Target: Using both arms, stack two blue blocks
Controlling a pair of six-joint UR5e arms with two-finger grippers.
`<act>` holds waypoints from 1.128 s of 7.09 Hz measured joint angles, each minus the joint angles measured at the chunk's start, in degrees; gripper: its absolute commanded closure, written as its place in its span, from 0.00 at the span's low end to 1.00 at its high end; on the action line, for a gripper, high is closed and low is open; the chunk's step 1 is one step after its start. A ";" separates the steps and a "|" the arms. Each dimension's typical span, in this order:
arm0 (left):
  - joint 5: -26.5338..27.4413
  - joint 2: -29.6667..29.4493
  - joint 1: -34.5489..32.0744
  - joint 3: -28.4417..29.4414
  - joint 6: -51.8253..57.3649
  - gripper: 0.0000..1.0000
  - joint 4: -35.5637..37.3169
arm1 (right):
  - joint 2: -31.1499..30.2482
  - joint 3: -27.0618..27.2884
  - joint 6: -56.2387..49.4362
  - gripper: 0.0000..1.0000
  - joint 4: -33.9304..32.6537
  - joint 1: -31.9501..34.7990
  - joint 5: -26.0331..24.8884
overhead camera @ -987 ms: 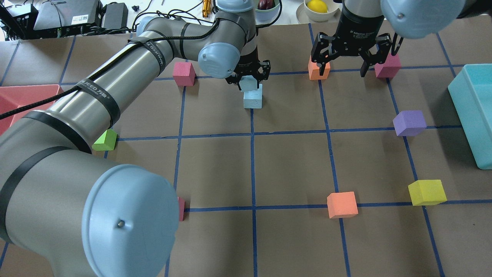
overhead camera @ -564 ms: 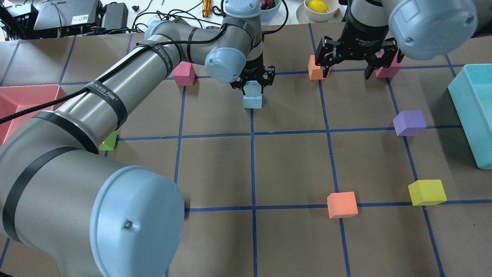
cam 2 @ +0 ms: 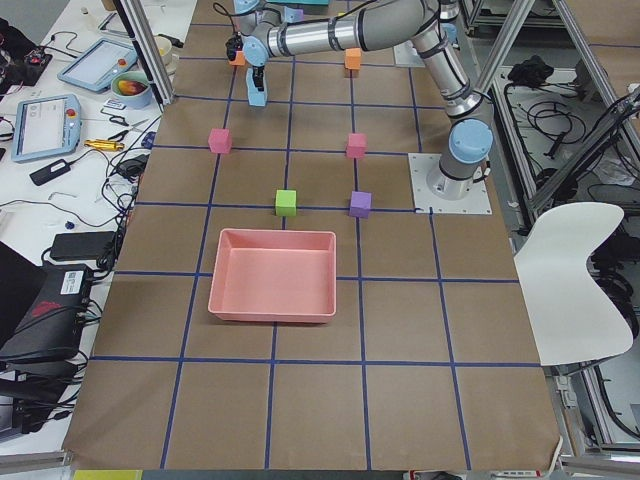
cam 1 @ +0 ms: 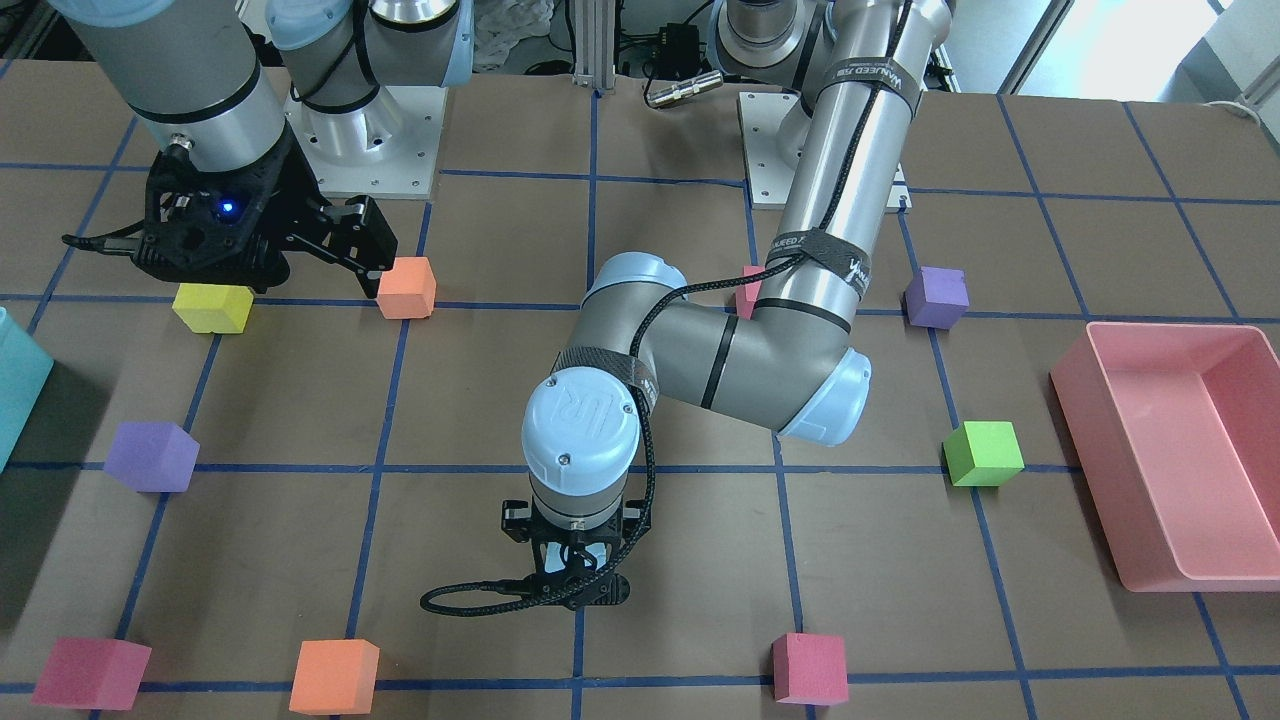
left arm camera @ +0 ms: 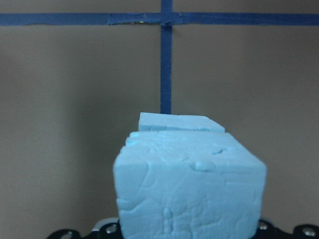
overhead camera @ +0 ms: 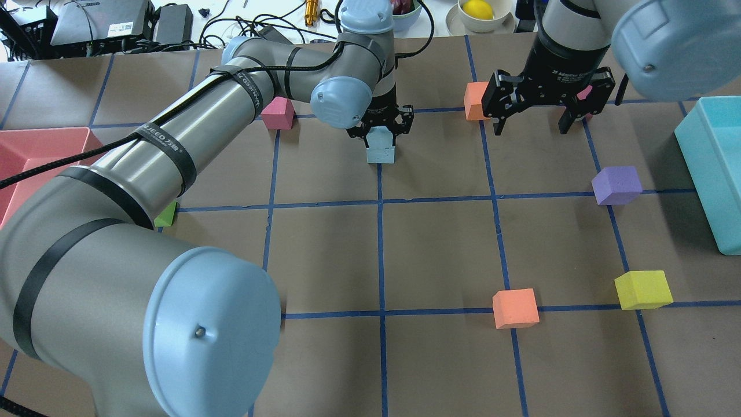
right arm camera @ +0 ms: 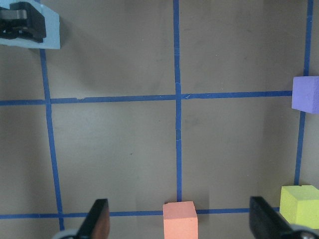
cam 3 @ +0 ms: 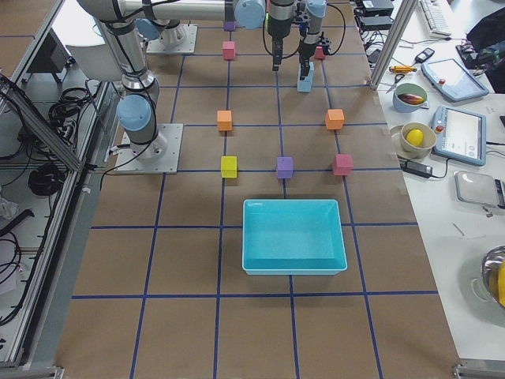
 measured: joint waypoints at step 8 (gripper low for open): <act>0.21 14.87 8.17 0.66 10.65 0.00 -15.89 | -3.14 0.23 0.28 0.00 3.05 -1.89 -0.05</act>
